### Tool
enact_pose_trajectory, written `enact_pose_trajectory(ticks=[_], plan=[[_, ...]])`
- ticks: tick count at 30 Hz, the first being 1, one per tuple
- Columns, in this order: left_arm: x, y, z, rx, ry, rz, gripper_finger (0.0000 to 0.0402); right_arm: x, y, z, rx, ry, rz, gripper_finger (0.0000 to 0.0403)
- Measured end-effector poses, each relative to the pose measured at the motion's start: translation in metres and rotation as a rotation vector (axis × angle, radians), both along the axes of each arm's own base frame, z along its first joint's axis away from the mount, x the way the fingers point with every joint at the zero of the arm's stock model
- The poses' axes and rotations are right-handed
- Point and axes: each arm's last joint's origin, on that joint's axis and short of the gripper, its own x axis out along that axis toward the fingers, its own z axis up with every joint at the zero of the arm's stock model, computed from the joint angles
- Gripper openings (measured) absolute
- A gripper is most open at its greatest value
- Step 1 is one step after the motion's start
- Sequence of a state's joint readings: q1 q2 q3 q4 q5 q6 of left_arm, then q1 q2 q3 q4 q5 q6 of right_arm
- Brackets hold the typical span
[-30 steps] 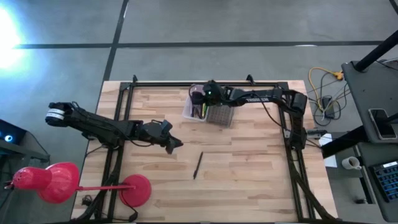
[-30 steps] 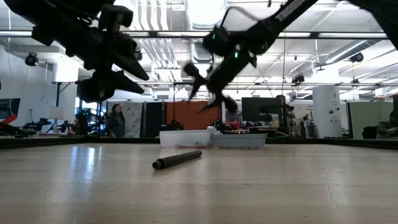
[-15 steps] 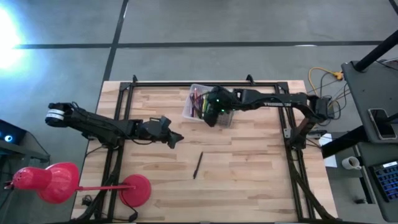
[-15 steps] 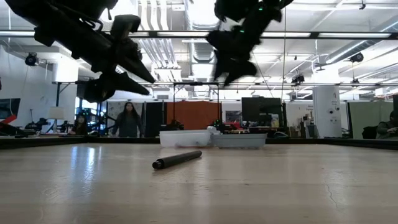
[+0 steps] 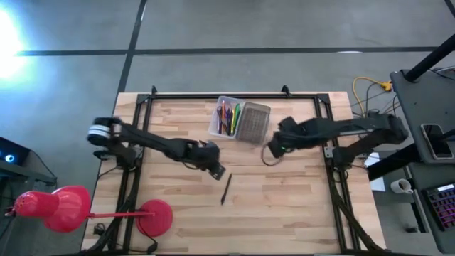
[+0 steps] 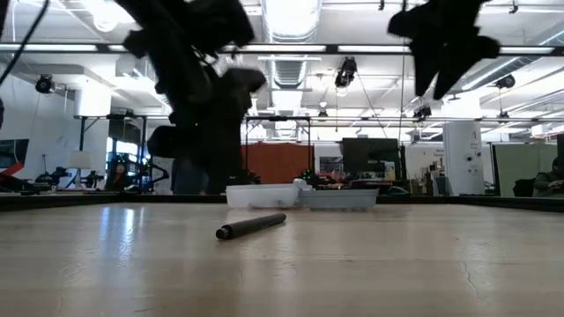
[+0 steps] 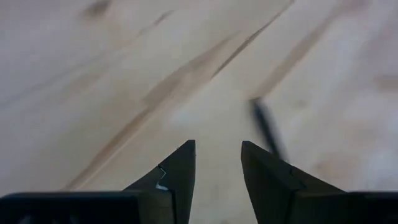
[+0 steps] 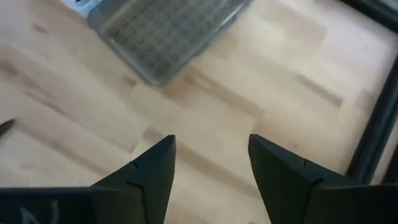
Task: Pick & place school supplies into a supply box
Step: Put the black pen into the transparent supply box
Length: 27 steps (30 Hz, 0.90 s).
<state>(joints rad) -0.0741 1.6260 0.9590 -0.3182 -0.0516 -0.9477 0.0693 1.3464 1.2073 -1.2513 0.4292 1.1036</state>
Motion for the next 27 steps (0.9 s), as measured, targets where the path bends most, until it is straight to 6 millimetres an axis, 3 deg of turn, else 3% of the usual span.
enact_pose_trajectory(ticks=[4, 14, 22, 27], plan=[[0.019, -0.012, -0.005, 0.02, 0.142, -0.013, 0.0114, -0.022, 0.013, 0.003, -0.022, -0.092, -0.036, 0.0194], [0.057, -0.046, 0.0, -0.009, 0.09, 0.044, 0.013, -0.035, 0.039, -0.033, -0.048, -0.071, -0.026, 0.0194], [0.056, -0.049, -0.007, -0.03, 0.113, 0.088, 0.0216, -0.034, 0.045, -0.046, -0.045, -0.072, -0.016, 0.0194], [0.059, -0.055, -0.014, -0.035, 0.099, 0.082, 0.023, -0.035, 0.045, -0.048, -0.053, -0.068, -0.015, 0.0194]])
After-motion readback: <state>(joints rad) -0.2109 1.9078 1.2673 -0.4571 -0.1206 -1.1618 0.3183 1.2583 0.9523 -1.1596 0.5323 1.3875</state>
